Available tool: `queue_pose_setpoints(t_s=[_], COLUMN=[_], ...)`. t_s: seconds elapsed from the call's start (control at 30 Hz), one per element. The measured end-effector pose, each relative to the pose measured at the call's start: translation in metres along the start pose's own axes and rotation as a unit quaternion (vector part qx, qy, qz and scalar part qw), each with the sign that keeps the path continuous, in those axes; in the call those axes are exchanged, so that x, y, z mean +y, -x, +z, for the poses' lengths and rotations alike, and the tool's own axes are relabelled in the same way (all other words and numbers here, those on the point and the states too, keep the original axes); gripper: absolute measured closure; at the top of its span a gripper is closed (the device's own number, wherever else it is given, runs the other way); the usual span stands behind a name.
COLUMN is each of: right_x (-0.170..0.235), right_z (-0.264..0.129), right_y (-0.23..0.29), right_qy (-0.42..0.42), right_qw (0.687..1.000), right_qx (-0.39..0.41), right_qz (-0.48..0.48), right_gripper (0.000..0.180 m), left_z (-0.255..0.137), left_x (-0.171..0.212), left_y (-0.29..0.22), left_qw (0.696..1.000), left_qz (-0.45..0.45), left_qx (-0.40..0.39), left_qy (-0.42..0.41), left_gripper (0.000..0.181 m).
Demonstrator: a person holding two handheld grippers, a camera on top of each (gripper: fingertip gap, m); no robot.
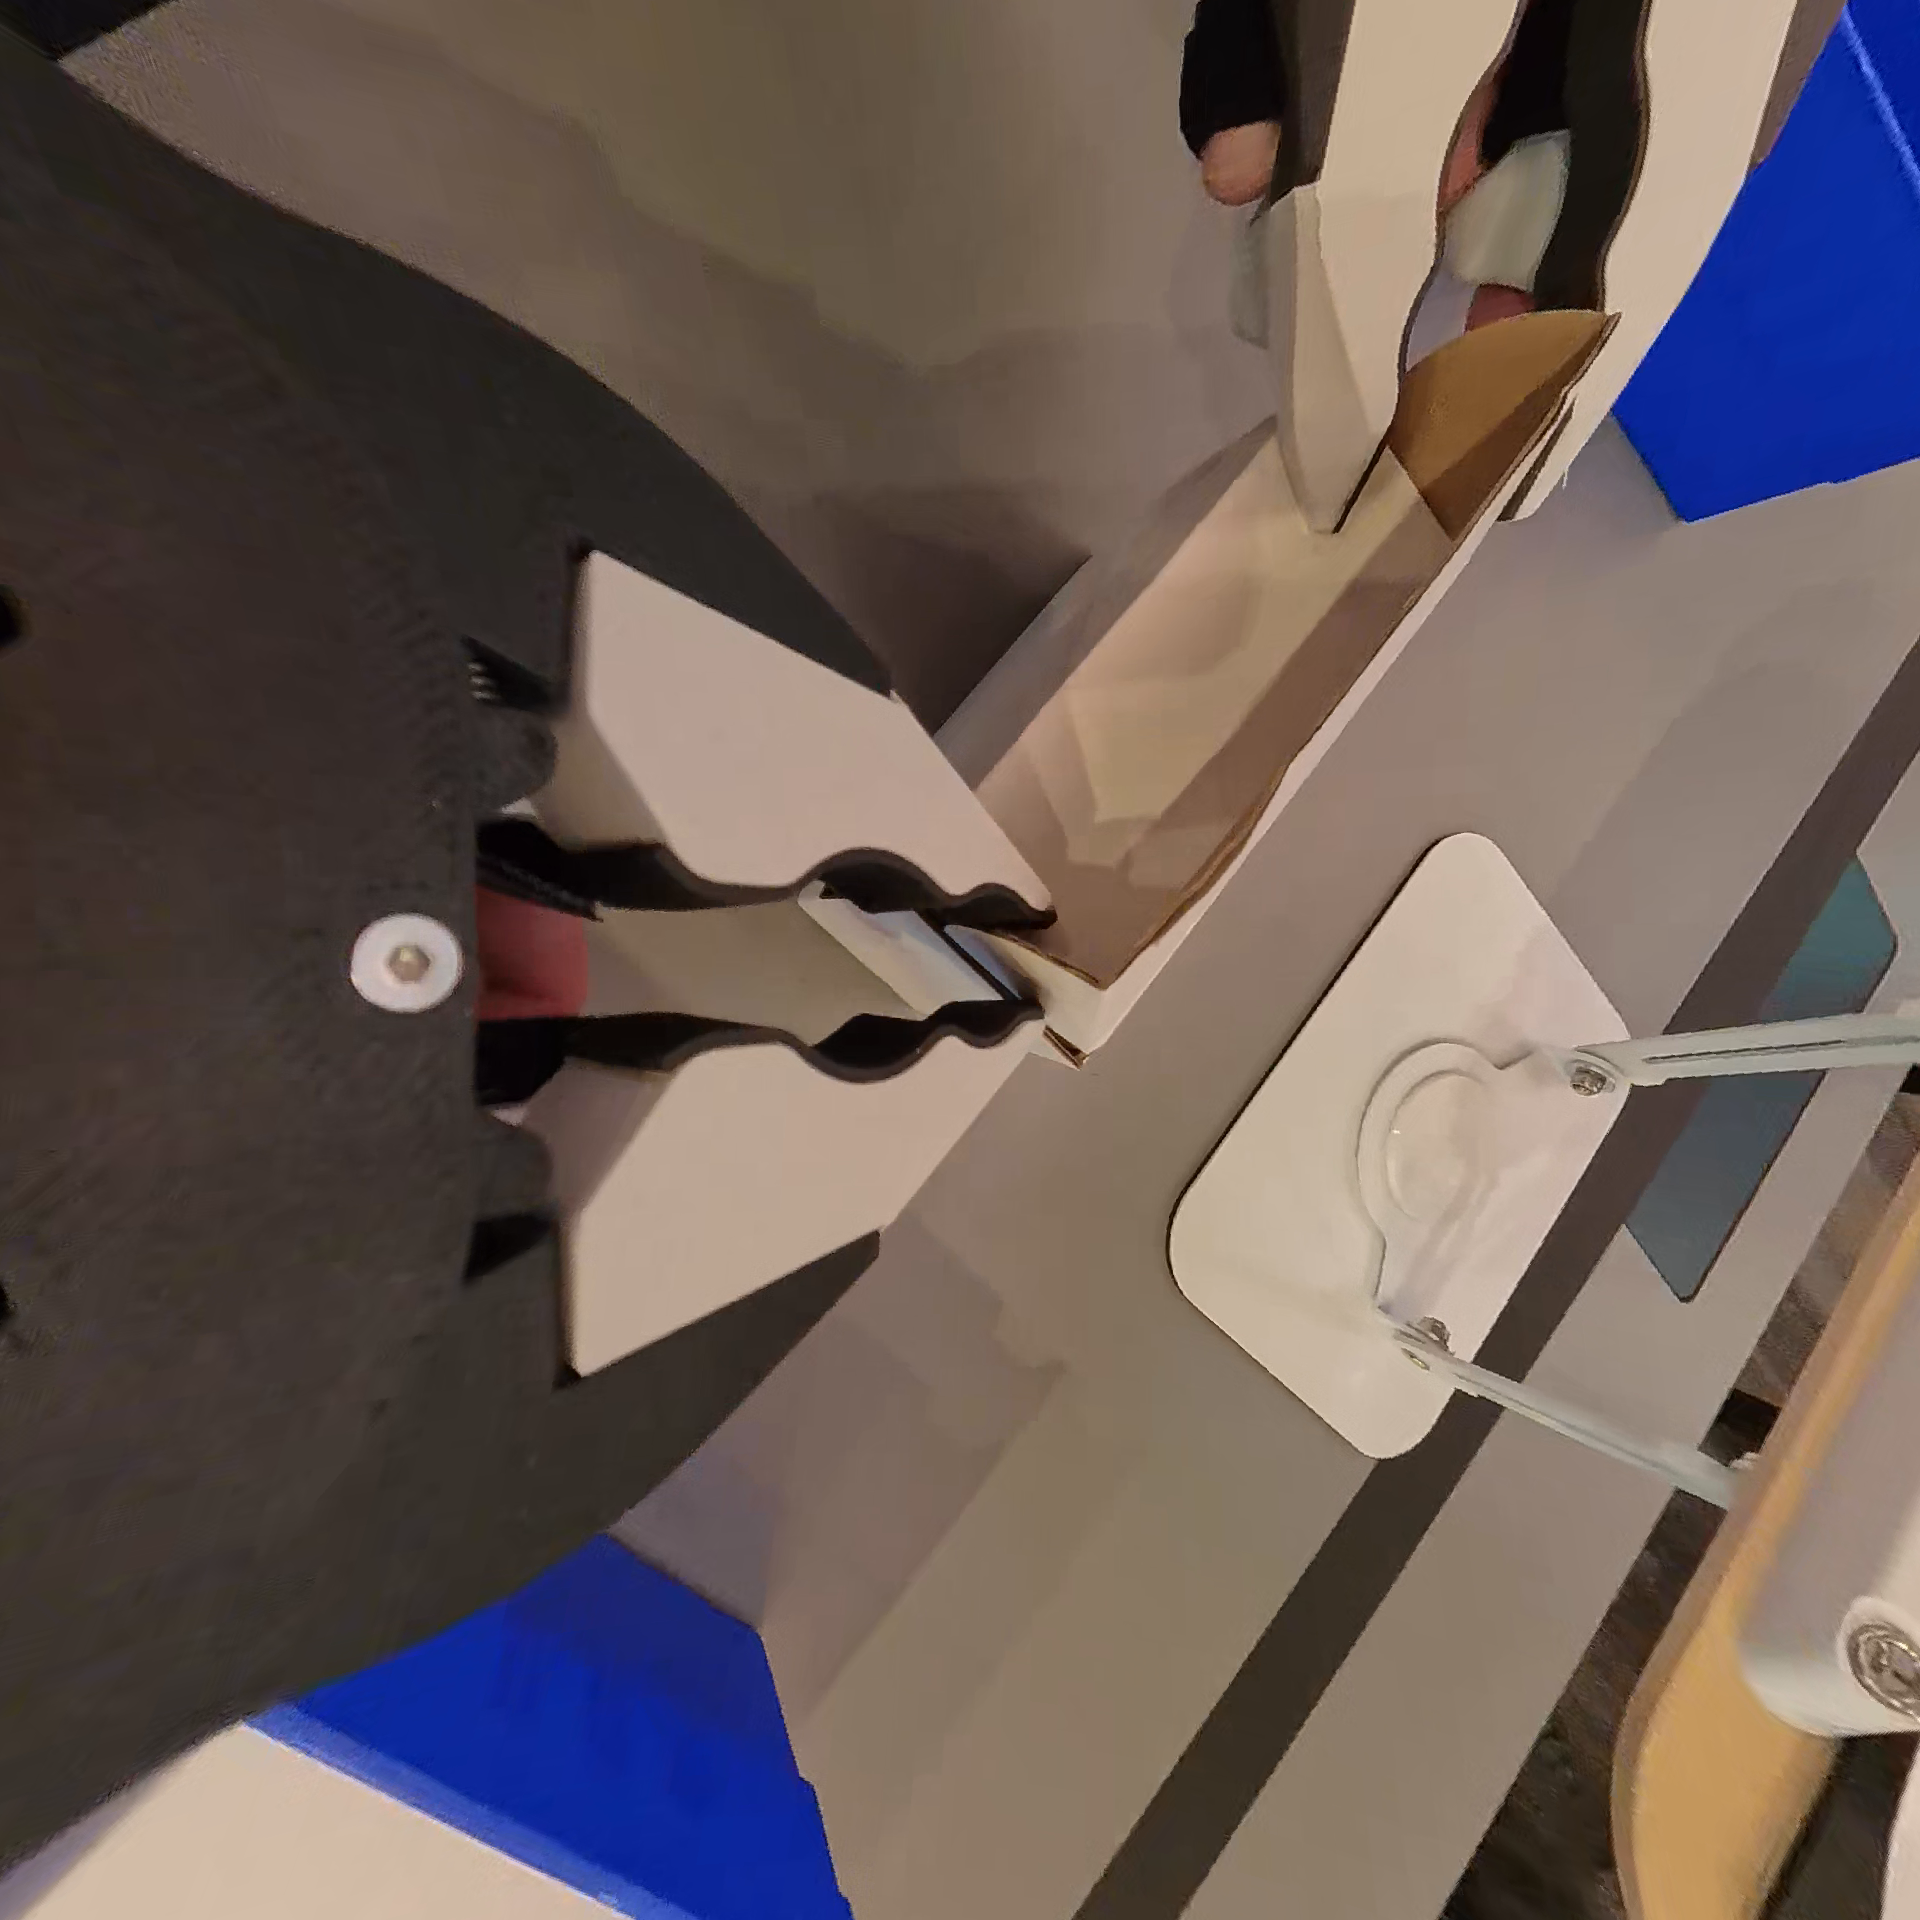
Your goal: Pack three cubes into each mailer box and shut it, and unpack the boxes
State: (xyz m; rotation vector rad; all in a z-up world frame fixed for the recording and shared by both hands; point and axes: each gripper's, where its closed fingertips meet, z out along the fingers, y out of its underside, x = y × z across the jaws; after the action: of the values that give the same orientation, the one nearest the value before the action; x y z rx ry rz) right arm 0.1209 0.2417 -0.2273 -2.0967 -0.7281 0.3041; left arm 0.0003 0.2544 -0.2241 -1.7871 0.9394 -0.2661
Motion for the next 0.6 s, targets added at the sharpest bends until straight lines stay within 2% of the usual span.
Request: queue_pose_setpoints(t_s=[0.23, 0.4, 0.6], right_x=[0.002, 0.004, 0.006], right_z=[-0.008, -0.009, -0.010], right_y=[0.006, 0.007, 0.007], right_qy=[-0.009, -0.007, 0.001], right_qw=[0.999, 0.998, 0.998], right_qx=[-0.019, -0.033, -0.045], right_qz=[-0.036, -0.053, -0.053], right_gripper=[0.166, 0.162, 0.163], left_z=[-0.011, -0.020, -0.017], left_x=[0.000, -0.016, -0.014], left_y=[-0.007, -0.014, -0.015], left_qw=[0.998, 0.991, 0.980], left_qz=[0.038, 0.093, 0.182], left_qx=[0.030, 0.029, 0.019], left_qy=[-0.036, -0.088, -0.078], left_gripper=[0.142, 0.126, 0.124])
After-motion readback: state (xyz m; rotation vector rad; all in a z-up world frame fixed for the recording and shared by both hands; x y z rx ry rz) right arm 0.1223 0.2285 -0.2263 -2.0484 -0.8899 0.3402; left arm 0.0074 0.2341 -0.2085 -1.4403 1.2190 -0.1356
